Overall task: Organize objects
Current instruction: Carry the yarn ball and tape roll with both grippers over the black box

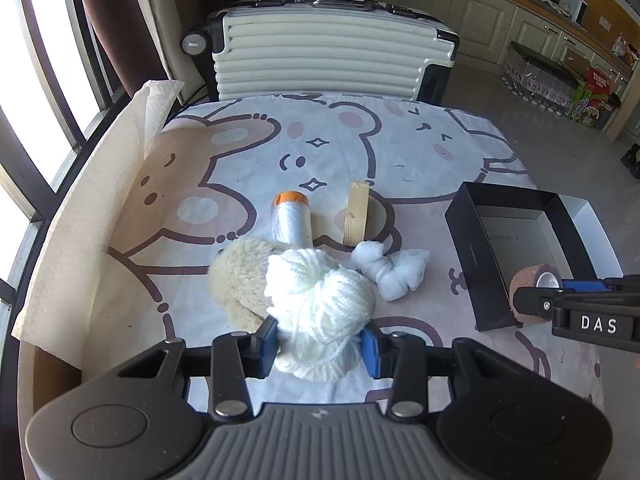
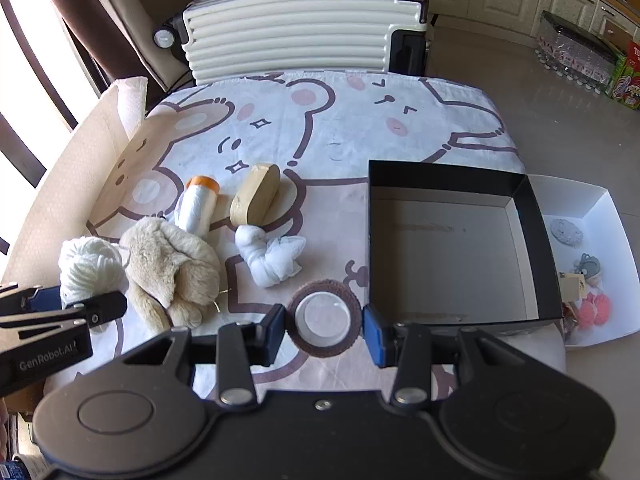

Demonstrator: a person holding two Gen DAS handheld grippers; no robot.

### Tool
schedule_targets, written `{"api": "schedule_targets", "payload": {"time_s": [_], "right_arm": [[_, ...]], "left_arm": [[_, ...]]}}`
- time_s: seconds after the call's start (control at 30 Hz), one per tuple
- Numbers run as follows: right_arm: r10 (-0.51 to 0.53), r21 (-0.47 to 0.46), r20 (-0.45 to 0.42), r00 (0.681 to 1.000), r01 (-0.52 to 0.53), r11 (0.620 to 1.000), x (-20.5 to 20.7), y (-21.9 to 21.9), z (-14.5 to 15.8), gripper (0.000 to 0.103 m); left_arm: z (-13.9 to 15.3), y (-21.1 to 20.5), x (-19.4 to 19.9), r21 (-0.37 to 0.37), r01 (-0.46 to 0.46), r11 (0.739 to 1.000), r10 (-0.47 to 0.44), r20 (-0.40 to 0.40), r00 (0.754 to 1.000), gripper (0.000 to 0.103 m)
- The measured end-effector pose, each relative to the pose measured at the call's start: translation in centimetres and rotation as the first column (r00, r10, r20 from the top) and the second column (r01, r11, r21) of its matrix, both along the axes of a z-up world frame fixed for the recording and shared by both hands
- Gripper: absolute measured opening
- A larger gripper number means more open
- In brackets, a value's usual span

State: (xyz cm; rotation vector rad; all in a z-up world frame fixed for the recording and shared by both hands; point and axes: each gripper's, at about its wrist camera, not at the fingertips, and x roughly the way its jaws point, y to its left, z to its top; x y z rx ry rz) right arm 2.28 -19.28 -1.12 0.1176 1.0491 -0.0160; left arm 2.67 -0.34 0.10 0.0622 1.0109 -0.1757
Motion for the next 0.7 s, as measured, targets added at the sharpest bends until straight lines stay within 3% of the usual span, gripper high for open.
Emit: {"api": "schedule_targets", "payload": {"time_s": [0.33,0.7], "right_arm": [[-0.006,-0.036,0.021,1.0,0.006,0.999,-0.8,-0.3,1.3,0.043],[-0.063,-0.05,0.041,0.997,0.065,0.997,-1.0,-2.6,1.3,0.043]], "left_arm": [[1.2,-0.2,-0.7,0.001,-0.009,1.0,0.009,0.016,1.0,0.043],[1.9,-3.5,-0.6,-0.001,0.031,1.0,-0.031,0.031,0.999,0.043]]}}
